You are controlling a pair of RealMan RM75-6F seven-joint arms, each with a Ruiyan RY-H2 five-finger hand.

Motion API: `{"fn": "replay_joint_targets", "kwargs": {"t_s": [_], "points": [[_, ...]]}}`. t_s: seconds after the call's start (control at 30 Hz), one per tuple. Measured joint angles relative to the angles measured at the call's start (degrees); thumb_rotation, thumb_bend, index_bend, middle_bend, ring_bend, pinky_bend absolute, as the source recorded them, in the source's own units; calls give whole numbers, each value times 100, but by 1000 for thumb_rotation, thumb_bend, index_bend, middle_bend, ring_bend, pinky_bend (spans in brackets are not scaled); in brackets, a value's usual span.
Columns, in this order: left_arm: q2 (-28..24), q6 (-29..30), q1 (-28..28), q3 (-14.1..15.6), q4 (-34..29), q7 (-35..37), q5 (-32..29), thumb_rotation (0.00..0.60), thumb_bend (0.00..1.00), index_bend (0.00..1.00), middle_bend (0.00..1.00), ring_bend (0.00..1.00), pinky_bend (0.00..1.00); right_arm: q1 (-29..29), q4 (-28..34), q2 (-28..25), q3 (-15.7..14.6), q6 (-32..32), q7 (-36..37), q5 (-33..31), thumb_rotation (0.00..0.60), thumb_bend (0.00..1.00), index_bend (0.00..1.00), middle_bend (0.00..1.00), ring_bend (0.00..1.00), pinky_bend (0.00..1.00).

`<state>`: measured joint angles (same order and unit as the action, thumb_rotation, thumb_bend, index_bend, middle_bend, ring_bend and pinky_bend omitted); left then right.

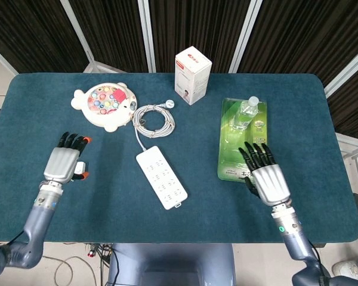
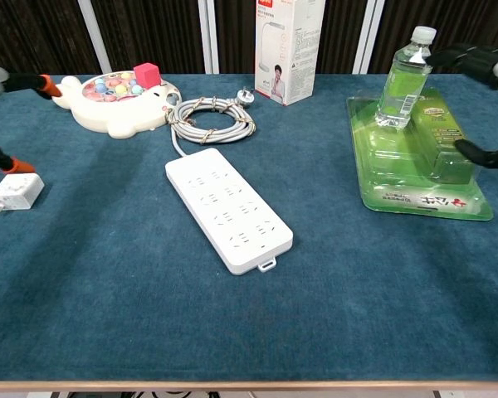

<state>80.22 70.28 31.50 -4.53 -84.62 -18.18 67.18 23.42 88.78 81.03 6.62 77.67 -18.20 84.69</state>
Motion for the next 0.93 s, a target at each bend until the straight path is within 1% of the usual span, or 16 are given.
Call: {"fn": "replay_joint_targets", "kwargs": {"t_s": [0.13, 0.23, 0.4, 0.63, 0.77, 0.93], "points": [[-98, 588, -477, 198, -128, 292, 318, 600, 39, 127, 117, 32, 0, -256, -51, -269, -65, 209, 314, -24, 600, 250, 0, 0, 0, 0], [-174, 949, -826, 382, -166, 530, 574, 600, 25, 83, 80, 11, 0, -428, -95, -399, -128, 334, 556, -37, 600, 202, 0, 0, 0, 0], [-297, 1483, -1352, 620, -55, 821, 876, 600, 8, 47, 48, 0, 0, -728, -237, -575, -260, 547, 1037, -30, 600, 196, 0, 0, 0, 0], [-510, 2053, -1988, 794, 245, 1332, 1151, 600, 6, 32, 38, 0, 0, -1272, -602, -793, -463, 1000, 1798, 48, 600, 193, 0, 0, 0, 0], [-565, 2170, -2203, 812, 547, 1651, 1225, 600, 5, 29, 37, 0, 0, -1448, -765, -883, -486, 1201, 1944, 107, 600, 193, 0, 0, 0, 0], [-610, 2194, -2401, 751, 914, 2039, 1206, 600, 4, 27, 36, 0, 0, -1554, -1040, -872, -439, 1287, 2158, 87, 600, 194, 0, 0, 0, 0]]}}
